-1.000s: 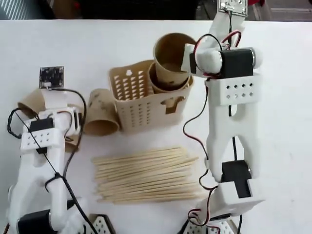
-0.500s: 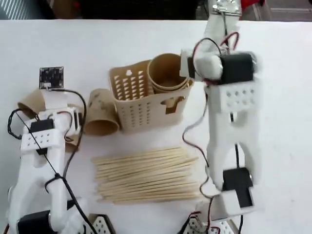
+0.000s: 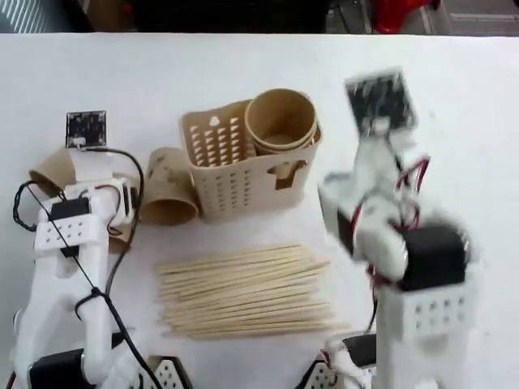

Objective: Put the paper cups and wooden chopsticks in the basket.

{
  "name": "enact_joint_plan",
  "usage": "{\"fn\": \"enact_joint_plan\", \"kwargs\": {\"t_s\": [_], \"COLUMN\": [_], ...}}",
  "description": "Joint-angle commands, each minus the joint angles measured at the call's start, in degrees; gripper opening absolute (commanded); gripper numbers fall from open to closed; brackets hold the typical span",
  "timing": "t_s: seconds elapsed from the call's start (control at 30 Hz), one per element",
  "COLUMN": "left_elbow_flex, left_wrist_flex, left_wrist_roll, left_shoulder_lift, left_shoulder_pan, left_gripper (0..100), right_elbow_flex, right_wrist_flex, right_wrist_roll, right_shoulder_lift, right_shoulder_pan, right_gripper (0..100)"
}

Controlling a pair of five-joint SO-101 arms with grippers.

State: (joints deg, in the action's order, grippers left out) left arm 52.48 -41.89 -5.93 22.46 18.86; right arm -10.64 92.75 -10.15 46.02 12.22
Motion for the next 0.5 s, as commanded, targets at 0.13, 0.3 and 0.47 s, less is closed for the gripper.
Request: {"fn": "enact_joint_plan", "kwargs": {"t_s": [0.13,0.3,0.47], "left_elbow_flex": [-11.7,-24.7,-38.1], "left_wrist_flex": [-19.3,-27.8,-33.7], "left_wrist_roll": [-4.8,-10.1,-16.4], "left_shoulder_lift": [-0.5,-0.5,0.9], "left_shoulder_pan": [0.1,2.5,7.8], "left_gripper": [18,18,18], "right_elbow_flex": [-43.4,-58.4,-65.1], "right_wrist_flex": [-18.4,-28.9,-33.9], "right_wrist_roll": [-13.9,-15.8,-15.7], "right_shoulder_lift": [23.4,25.9,26.3], "right_shoulder_pan": [-8.3,-11.8,-11.8], "right_gripper": [1.7,1.8,1.8]}}
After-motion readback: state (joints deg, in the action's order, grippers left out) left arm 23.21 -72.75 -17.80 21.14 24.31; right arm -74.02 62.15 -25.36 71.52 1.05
